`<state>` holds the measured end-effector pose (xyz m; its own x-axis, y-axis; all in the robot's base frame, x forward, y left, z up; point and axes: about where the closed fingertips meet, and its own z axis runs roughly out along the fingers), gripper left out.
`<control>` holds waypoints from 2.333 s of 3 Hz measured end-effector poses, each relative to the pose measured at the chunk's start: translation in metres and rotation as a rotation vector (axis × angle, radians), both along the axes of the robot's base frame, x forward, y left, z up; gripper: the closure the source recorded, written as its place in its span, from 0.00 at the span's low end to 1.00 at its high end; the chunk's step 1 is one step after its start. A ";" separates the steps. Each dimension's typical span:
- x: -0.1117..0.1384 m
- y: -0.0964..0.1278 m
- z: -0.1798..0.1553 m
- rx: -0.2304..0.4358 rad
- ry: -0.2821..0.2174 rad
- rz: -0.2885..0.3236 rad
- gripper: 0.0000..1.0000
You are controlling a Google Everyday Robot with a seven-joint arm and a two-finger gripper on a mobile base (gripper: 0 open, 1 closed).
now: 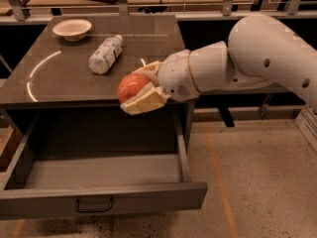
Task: Place apple into top drawer
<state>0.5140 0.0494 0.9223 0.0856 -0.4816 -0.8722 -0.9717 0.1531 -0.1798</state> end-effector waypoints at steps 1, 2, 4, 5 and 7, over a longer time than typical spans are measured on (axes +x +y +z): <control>-0.018 0.021 -0.038 -0.090 -0.019 0.026 1.00; -0.020 0.023 -0.051 -0.112 -0.021 0.024 1.00; -0.054 0.037 -0.120 -0.213 0.111 0.078 1.00; -0.060 0.040 -0.167 -0.265 0.149 0.061 1.00; -0.049 0.045 -0.219 -0.326 0.161 0.052 1.00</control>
Offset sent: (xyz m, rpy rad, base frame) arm -0.0158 0.0174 -0.0300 -0.0689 -0.0103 0.0239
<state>0.4648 0.0944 0.7037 -0.0088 -0.7352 -0.6778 -0.9965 0.0626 -0.0549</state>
